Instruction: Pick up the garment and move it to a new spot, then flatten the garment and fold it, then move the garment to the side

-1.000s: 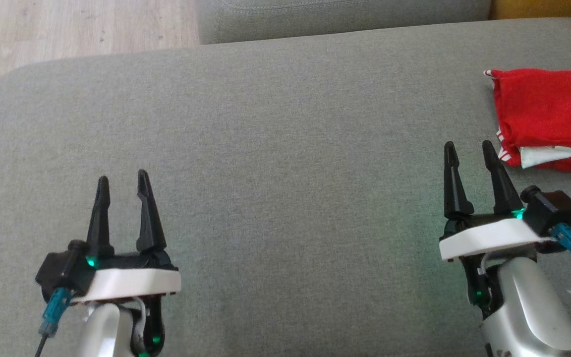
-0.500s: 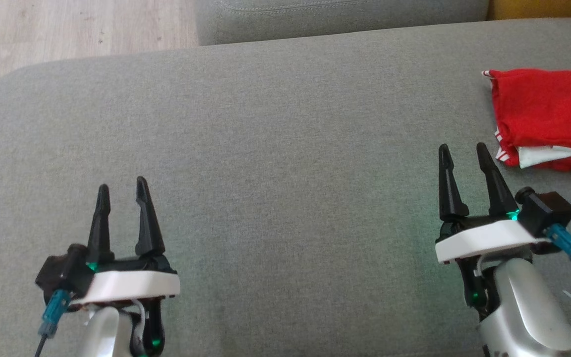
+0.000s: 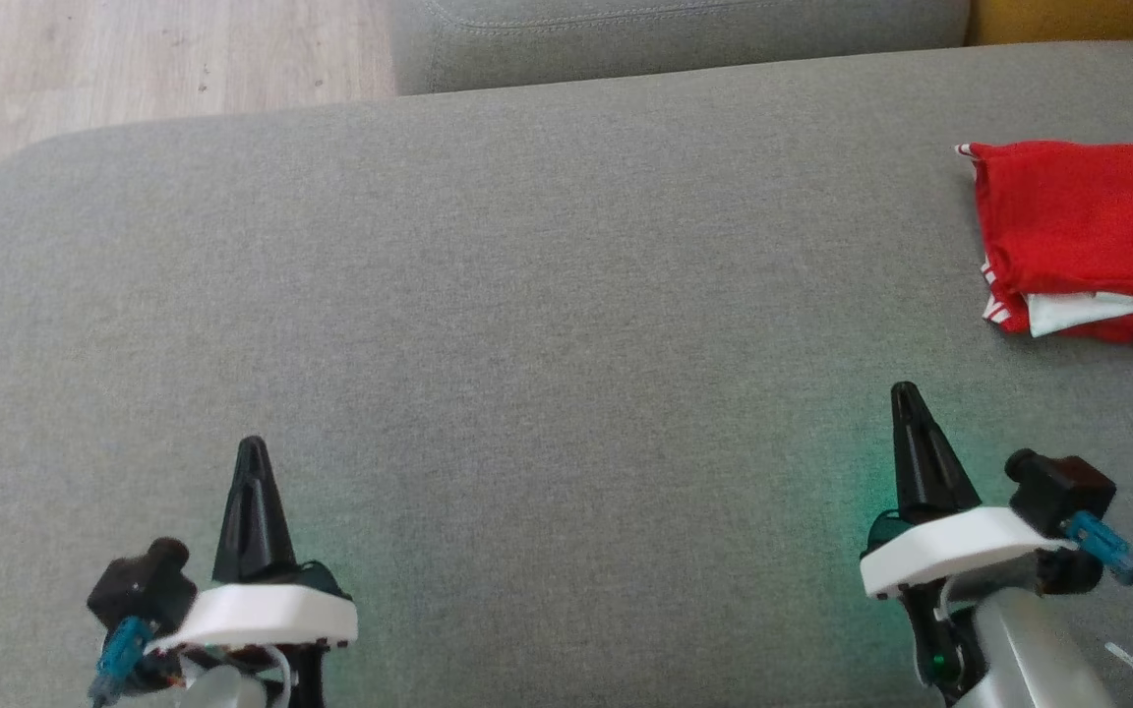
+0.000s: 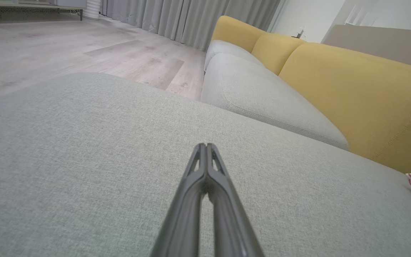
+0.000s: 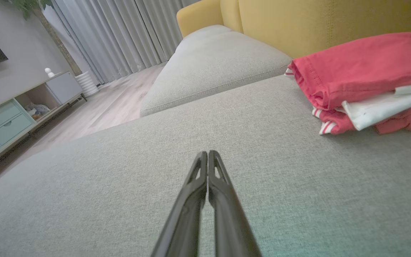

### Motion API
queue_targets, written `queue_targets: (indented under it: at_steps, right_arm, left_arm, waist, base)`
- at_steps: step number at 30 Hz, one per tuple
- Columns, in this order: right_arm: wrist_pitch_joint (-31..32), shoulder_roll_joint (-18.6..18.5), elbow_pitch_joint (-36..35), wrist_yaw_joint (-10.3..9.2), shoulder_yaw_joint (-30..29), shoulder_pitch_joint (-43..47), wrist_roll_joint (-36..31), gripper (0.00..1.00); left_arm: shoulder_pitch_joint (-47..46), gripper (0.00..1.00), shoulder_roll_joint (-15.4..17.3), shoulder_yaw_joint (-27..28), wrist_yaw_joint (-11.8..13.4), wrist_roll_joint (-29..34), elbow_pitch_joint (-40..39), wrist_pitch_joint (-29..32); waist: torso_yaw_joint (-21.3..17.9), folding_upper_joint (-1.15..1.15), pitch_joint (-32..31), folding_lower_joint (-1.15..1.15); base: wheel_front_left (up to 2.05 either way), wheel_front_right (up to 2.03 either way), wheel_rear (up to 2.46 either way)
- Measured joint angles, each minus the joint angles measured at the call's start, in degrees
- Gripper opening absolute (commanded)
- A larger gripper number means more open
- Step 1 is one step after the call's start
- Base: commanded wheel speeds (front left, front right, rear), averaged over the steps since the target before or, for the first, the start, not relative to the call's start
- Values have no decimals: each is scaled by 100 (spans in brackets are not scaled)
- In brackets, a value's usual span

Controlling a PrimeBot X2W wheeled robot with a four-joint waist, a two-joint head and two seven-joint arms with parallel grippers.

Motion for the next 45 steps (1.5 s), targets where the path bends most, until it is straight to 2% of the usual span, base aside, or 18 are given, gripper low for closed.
queue_targets:
  at_steps: [45]
  right_arm:
    - [666, -7, -374, 0, -386, 30, 2821, 0]
  left_arm:
    - [0, 0, -1, 364, -254, -2482, -66, 761]
  waist:
    - [105, 0, -233, 0]
  base:
    - [0, 0, 0]
